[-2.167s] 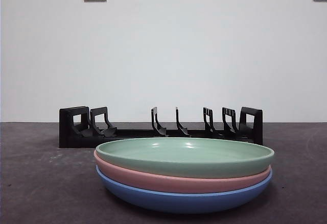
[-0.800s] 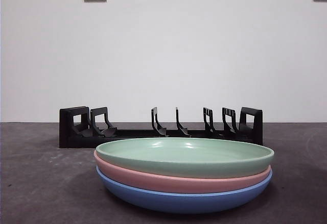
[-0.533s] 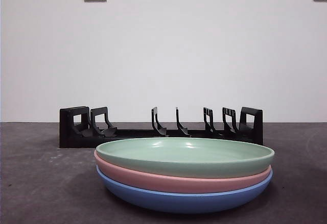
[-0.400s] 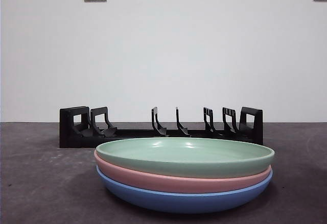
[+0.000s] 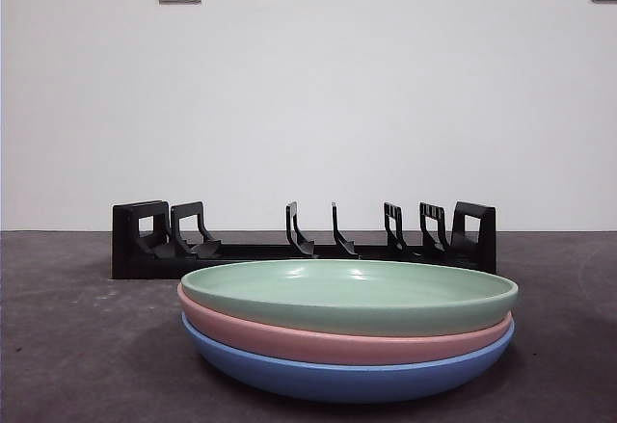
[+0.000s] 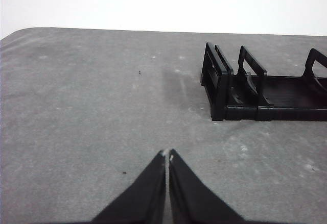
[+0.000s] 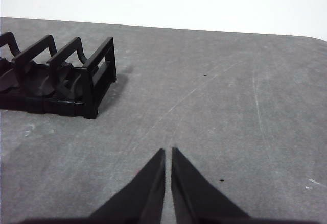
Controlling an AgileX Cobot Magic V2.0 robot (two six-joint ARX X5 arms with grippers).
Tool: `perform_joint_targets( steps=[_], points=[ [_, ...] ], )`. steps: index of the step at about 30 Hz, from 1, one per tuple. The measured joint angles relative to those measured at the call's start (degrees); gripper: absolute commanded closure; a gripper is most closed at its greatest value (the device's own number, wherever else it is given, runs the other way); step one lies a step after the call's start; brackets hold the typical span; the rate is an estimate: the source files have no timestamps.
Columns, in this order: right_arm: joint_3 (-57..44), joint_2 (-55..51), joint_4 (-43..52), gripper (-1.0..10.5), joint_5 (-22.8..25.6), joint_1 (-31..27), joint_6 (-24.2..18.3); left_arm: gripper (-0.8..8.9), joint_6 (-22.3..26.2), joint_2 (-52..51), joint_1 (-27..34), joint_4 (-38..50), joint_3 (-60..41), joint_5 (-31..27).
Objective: Place the plate
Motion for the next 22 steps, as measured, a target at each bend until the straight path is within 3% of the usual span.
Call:
perform_joint_targets(
  steps=[22],
  points=[
    [0.0, 0.0, 0.0, 9.3, 0.0, 0.0, -0.02, 8.04, 0.0, 0.0, 0.0, 0.0, 0.0, -0.02]
  ],
)
